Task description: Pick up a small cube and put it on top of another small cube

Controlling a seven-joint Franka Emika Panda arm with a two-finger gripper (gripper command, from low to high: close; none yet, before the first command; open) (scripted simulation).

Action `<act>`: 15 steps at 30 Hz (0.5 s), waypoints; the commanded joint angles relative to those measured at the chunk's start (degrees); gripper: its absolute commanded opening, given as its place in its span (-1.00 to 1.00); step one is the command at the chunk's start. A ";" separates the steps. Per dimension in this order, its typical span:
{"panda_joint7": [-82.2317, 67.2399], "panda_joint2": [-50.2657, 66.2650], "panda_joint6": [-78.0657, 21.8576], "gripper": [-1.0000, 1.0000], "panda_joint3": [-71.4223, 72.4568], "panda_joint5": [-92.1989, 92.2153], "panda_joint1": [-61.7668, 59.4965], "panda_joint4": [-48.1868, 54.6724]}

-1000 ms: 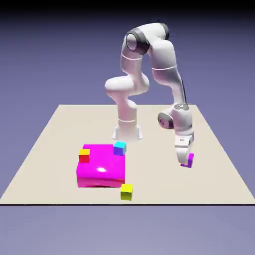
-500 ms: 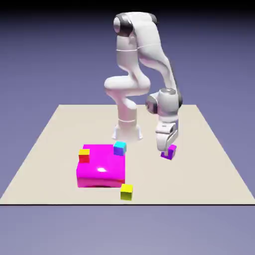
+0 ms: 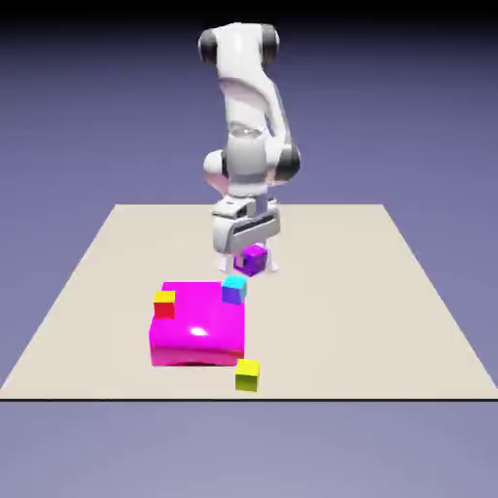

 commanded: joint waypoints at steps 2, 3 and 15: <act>-1.34 -3.80 -2.95 -1.00 -4.16 -1.27 -0.14 -0.84; -2.04 -5.70 -4.45 -1.00 -6.23 -1.86 -0.21 -1.26; -4.43 7.38 12.48 1.00 -11.46 -1.04 3.58 -5.07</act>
